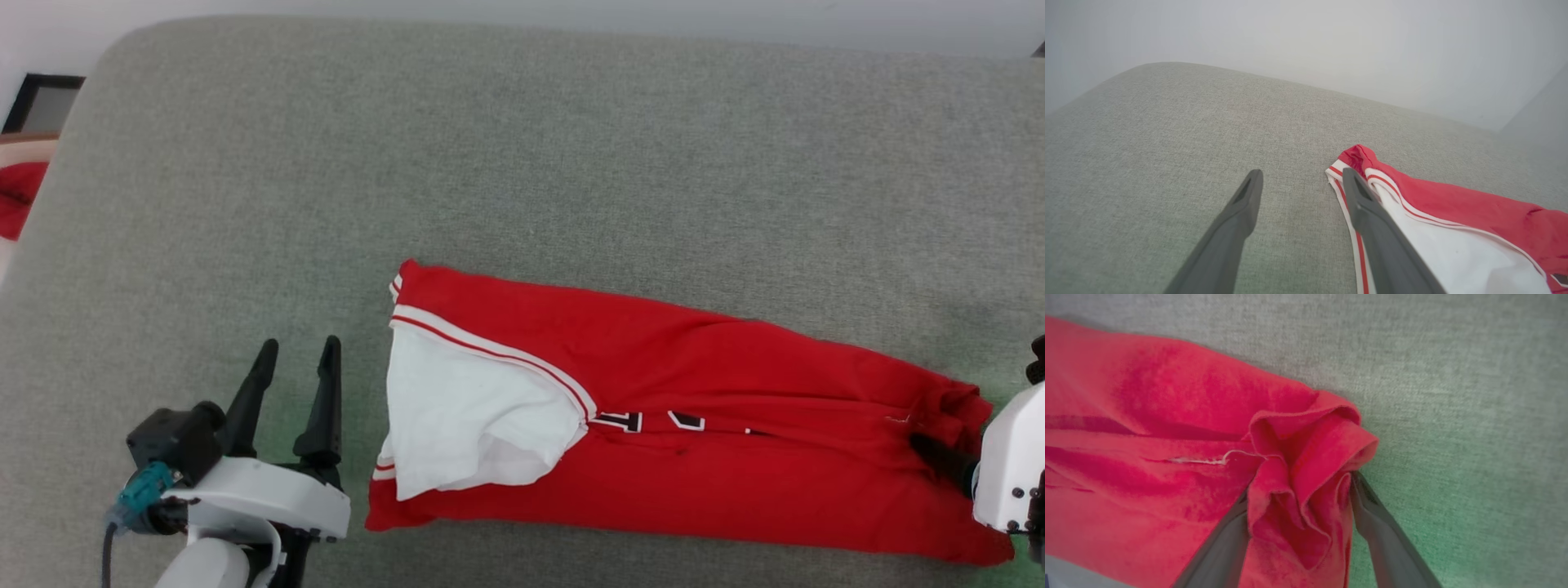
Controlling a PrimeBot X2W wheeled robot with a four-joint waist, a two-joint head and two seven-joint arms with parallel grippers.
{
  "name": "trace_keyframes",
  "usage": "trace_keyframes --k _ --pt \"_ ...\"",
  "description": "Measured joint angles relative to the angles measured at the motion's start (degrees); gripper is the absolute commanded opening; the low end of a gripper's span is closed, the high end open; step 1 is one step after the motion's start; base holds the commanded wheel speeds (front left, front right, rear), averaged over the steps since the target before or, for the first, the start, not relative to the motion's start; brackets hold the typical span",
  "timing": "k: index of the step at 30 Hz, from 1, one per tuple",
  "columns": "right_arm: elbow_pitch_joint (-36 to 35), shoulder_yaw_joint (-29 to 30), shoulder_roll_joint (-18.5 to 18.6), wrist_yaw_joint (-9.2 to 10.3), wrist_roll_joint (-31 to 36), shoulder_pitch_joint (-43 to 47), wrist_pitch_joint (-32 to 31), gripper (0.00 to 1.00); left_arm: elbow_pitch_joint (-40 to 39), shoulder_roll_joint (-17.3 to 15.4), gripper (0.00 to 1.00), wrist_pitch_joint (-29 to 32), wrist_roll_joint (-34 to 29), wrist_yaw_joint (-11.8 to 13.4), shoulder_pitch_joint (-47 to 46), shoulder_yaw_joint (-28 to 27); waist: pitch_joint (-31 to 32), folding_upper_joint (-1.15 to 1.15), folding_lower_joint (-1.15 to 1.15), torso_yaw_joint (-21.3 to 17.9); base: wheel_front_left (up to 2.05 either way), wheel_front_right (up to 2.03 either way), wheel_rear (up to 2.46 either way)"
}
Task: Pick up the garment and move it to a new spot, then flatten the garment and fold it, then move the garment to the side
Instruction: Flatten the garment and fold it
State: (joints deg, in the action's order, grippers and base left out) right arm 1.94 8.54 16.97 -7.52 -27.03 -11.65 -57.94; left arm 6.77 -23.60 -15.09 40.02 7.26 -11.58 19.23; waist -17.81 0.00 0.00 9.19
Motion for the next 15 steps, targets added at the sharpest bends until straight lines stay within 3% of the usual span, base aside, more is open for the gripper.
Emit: trace_keyframes --k 5,8,15 --pt "0.38 0.74 -0.35 0.00 0.75 -0.87 -2.66 1.00 1.05 2.36 1.00 0.00 -2.29 -2.30 0.41 -2.49 -0.89 0.00 0.00 0.76 0.00 0.00 0.00" --pt "0.43 1.05 -0.51 0.00 1.11 -1.33 -4.11 0.00 1.46 3.74 1.00 0.00 -3.12 -3.33 0.62 -3.78 -0.92 0.00 0.00 0.97 0.00 0.00 0.00" --pt "0.57 1.78 -1.85 0.00 0.71 -1.55 -4.82 0.00 2.68 6.23 1.00 0.00 -4.60 -5.28 1.47 -6.42 -0.41 0.00 0.00 0.92 0.00 0.00 0.00"
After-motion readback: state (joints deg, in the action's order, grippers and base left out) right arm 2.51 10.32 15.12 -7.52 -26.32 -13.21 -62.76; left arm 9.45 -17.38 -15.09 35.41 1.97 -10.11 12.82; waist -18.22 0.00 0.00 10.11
